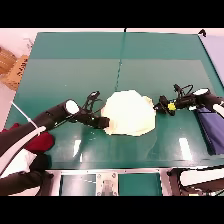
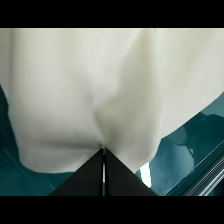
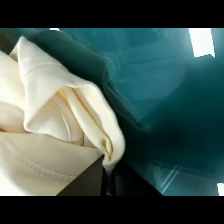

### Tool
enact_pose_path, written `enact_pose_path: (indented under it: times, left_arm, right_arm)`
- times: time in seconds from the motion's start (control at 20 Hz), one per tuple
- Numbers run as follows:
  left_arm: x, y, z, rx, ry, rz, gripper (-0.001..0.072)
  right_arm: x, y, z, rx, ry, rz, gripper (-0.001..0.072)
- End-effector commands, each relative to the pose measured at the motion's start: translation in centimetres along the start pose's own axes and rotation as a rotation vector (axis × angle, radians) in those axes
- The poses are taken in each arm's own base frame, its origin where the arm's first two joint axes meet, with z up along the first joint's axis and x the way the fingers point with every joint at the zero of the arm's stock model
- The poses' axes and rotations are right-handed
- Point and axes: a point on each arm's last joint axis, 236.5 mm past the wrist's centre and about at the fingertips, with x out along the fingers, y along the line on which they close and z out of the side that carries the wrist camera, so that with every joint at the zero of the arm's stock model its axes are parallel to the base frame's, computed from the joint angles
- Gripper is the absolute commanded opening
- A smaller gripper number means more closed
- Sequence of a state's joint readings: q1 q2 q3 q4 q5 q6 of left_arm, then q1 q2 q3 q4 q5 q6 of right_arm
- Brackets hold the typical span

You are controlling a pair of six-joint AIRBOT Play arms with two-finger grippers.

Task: Fold the shirts.

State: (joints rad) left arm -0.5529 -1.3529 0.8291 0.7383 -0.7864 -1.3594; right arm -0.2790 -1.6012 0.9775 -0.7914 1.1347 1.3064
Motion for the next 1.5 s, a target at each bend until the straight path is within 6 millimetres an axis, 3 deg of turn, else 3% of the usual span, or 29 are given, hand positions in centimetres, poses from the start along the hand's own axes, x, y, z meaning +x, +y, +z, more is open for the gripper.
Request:
enact_pose_path:
  times: [0.0, 0.2, 0.3, 0.5, 0.6, 0.65, 0.7, 0.75, 0.8, 0.9, 1.05, 1.25, 1.35, 1.4, 1.45]
  left_arm:
    - [-0.6, -1.3, 0.9, 0.061, -0.007, -0.005, 0.0018]
    - [-2.3, -1.8, 1.8, 0.143, 0.025, 0.05, 0.0018]
    - [-3.9, -2.2, 3.1, 0.188, -0.016, 0.086, 0.0017]
    - [-11.0, -2.3, 7.7, 0.199, -0.216, 0.141, 0.0018]
    - [-12.6, -0.6, 7.0, 0.153, -0.185, 0.156, 0.0019]
    - [-12.4, 0.3, 6.0, 0.117, -0.147, 0.162, 0.0022]
    - [-11.7, 0.8, 5.1, 0.091, -0.12, 0.152, 0.0203]
    - [-10.5, 0.9, 4.0, 0.053, -0.092, 0.123, 0.0563]
    - [-9.3, 1.2, 3.0, 0.006, -0.069, 0.092, 0.068]
    - [-7.0, 3.2, 2.0, -0.072, -0.068, 0.096, 0.0681]
    - [-4.2, 5.5, 2.7, -0.168, -0.105, 0.095, 0.0681]
    - [-0.8, 7.3, 3.5, -0.261, -0.11, 0.07, 0.0681]
    - [0.9, 6.8, 3.0, -0.3, -0.073, 0.007, 0.0679]
    - [1.3, 6.2, 3.4, -0.302, -0.082, -0.031, 0.0628]
    - [1.2, 5.6, 4.0, -0.292, -0.104, -0.06, 0.0442]
  right_arm:
    - [-0.4, 1.5, 0.7, -0.046, 0.009, 0.017, 0.0024]
    - [-3.0, 4.3, 1.3, -0.116, 0.014, 0.049, 0.0023]
    - [-4.3, 5.4, 1.7, -0.148, -0.02, 0.054, 0.0023]
    - [-8.9, 8.9, 2.3, -0.242, -0.128, 0.063, 0.0023]
    - [-9.5, 9.2, 2.1, -0.261, -0.141, 0.054, 0.0023]
    - [-9.3, 8.9, 1.9, -0.257, -0.134, 0.049, 0.0023]
    - [-8.9, 8.5, 1.6, -0.245, -0.121, 0.049, 0.0023]
    - [-8.3, 8.0, 1.2, -0.23, -0.111, 0.046, 0.0023]
    - [-7.7, 7.3, 1.0, -0.213, -0.103, 0.043, 0.0023]
    - [-6.7, 6.2, 0.4, -0.19, -0.089, 0.032, 0.0023]
    - [-5.9, 4.8, 0.2, -0.173, -0.081, 0.003, 0.0023]
    - [-5.9, 4.5, 1.2, -0.17, -0.12, -0.006, 0.0023]
    - [-5.9, 4.5, 1.7, -0.17, -0.139, -0.01, 0.0023]
    - [-6.0, 4.5, 1.8, -0.17, -0.142, -0.011, 0.0023]
    - [-6.0, 4.5, 1.8, -0.17, -0.143, -0.011, 0.0023]
